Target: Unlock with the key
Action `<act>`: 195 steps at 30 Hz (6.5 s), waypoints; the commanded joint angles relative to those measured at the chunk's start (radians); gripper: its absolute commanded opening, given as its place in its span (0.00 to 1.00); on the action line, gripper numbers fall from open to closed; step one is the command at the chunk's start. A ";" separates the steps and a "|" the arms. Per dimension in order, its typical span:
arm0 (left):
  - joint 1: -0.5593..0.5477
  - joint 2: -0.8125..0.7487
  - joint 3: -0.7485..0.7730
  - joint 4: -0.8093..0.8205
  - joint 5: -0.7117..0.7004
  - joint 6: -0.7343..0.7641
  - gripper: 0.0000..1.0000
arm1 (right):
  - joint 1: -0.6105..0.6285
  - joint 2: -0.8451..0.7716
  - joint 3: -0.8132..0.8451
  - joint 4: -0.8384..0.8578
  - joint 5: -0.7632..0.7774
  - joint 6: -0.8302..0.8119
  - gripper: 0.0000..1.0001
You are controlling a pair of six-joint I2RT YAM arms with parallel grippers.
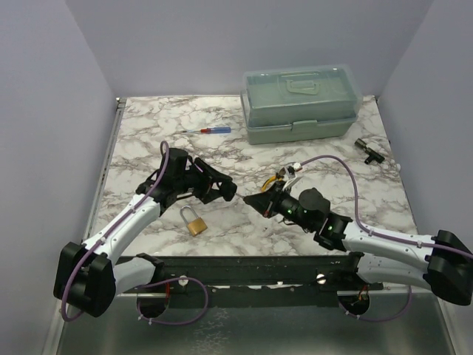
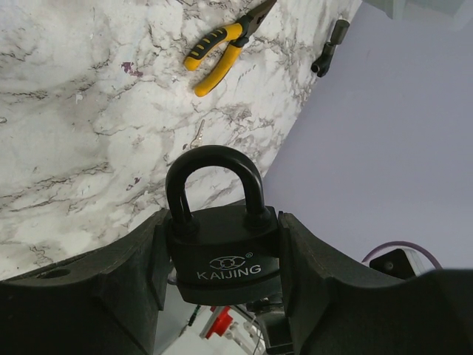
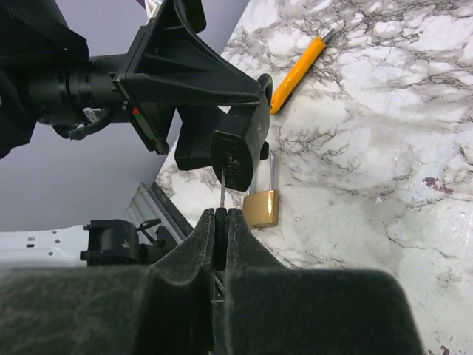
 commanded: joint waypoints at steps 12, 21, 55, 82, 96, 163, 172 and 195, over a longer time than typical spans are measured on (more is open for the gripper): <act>0.006 -0.033 -0.057 0.108 0.011 -0.046 0.00 | 0.014 0.074 0.025 0.083 0.074 0.031 0.00; 0.006 -0.049 -0.075 0.113 -0.030 -0.067 0.00 | 0.029 0.097 0.030 0.083 0.069 0.045 0.00; 0.006 -0.085 -0.112 0.120 -0.061 -0.097 0.00 | 0.064 0.184 0.063 0.087 0.142 0.082 0.00; 0.003 -0.101 -0.146 0.136 -0.113 -0.160 0.00 | 0.067 0.240 0.100 0.043 0.226 0.201 0.00; -0.011 -0.080 -0.138 0.140 -0.153 -0.177 0.00 | 0.076 0.286 0.150 -0.004 0.236 0.205 0.00; -0.032 -0.132 -0.204 0.256 -0.184 -0.280 0.00 | 0.158 0.331 0.268 -0.033 0.290 -0.172 0.00; 0.069 -0.053 -0.204 0.325 -0.109 -0.279 0.00 | 0.158 0.230 0.320 -0.410 0.300 0.065 0.00; 0.159 -0.194 -0.097 0.130 0.139 -0.144 0.00 | 0.159 0.169 0.642 -0.887 0.264 0.208 0.00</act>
